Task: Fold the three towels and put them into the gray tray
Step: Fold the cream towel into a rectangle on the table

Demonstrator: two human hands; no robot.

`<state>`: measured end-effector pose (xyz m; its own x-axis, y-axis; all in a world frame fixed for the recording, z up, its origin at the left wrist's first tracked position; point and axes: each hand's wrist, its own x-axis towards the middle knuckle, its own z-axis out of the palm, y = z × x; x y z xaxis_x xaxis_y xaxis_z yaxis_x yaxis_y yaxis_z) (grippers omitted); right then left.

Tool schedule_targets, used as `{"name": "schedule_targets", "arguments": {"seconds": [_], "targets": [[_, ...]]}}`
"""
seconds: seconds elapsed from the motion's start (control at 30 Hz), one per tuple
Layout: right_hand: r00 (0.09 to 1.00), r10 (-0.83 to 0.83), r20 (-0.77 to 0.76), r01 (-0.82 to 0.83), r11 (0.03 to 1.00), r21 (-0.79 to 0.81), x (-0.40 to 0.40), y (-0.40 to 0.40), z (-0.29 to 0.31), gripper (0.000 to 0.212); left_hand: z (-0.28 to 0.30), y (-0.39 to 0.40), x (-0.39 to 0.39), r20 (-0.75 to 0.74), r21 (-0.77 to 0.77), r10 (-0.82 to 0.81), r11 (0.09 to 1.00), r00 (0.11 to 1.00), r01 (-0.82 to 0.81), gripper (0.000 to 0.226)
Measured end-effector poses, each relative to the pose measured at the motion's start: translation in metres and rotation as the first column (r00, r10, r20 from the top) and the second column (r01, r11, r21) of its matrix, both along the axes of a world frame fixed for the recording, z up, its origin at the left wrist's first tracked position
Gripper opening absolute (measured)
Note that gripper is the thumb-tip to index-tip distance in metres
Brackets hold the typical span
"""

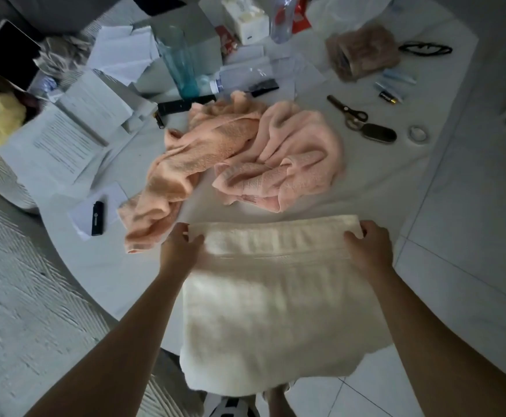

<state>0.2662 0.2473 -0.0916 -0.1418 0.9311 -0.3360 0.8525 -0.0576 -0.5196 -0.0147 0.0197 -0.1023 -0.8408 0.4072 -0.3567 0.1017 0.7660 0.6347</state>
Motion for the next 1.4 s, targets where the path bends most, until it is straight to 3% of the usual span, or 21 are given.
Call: {"name": "schedule_targets", "arguments": {"seconds": [0.1,0.23,0.3,0.47,0.53,0.63,0.8,1.0,1.1,1.2,1.27,1.33,1.4], "targets": [[0.999,-0.024,0.028,0.023,0.999,0.024,0.016,-0.014,-0.002,0.034,-0.002,-0.01,0.009,0.045,0.043,0.023,0.999,0.999,-0.025,0.035],[0.987,-0.035,-0.16,0.029,0.999,-0.04,0.061,-0.047,0.0,0.027,-0.001,-0.045,0.034,0.106,0.133,0.103,0.984,0.989,-0.117,0.049],[0.974,-0.058,-0.221,0.037,0.995,-0.097,0.09,-0.067,0.002,0.021,-0.002,-0.069,0.05,0.13,0.124,0.103,0.985,0.986,-0.119,0.048],[0.908,-0.17,-0.384,0.071,0.964,-0.258,0.146,-0.108,0.003,0.026,0.001,-0.128,0.088,0.029,0.162,0.165,0.972,0.986,-0.168,0.041],[0.911,-0.152,-0.384,0.008,0.936,-0.351,0.157,-0.12,0.001,0.022,0.002,-0.143,0.101,0.047,0.111,0.183,0.976,0.982,-0.187,0.034],[0.927,-0.091,-0.364,-0.081,0.9,-0.429,0.161,-0.129,-0.002,0.013,-0.002,-0.157,0.12,0.116,-0.011,0.052,0.999,0.992,-0.051,0.025],[0.911,-0.058,-0.407,-0.126,0.903,-0.41,0.153,-0.129,0.006,0.009,-0.004,-0.171,0.14,0.208,0.089,0.169,0.978,0.963,-0.191,0.037],[0.827,-0.316,-0.466,0.036,0.856,-0.516,0.159,-0.122,0.007,0.012,-0.013,-0.198,0.178,0.405,0.138,0.201,0.951,0.892,-0.277,0.07],[0.856,-0.264,-0.444,-0.056,0.807,-0.588,0.173,-0.126,0.004,0.014,-0.015,-0.21,0.194,0.453,0.138,0.241,0.932,0.858,-0.335,0.057],[0.928,-0.136,-0.348,-0.114,0.784,-0.61,0.19,-0.128,-0.006,0.027,-0.016,-0.213,0.205,0.473,0.11,0.184,0.958,0.861,-0.265,0.039],[0.946,-0.105,-0.306,-0.109,0.787,-0.608,0.197,-0.131,-0.014,0.03,-0.018,-0.215,0.209,0.503,0.079,0.185,0.963,0.844,-0.259,0.04],[0.942,-0.125,-0.31,-0.078,0.82,-0.567,0.199,-0.132,-0.017,0.025,-0.019,-0.217,0.211,0.534,0.066,0.233,0.947,0.812,-0.315,0.046],[0.909,-0.208,-0.362,-0.021,0.844,-0.536,0.197,-0.129,-0.013,0.012,-0.017,-0.216,0.211,0.551,0.073,0.265,0.929,0.791,-0.362,0.038]]}}
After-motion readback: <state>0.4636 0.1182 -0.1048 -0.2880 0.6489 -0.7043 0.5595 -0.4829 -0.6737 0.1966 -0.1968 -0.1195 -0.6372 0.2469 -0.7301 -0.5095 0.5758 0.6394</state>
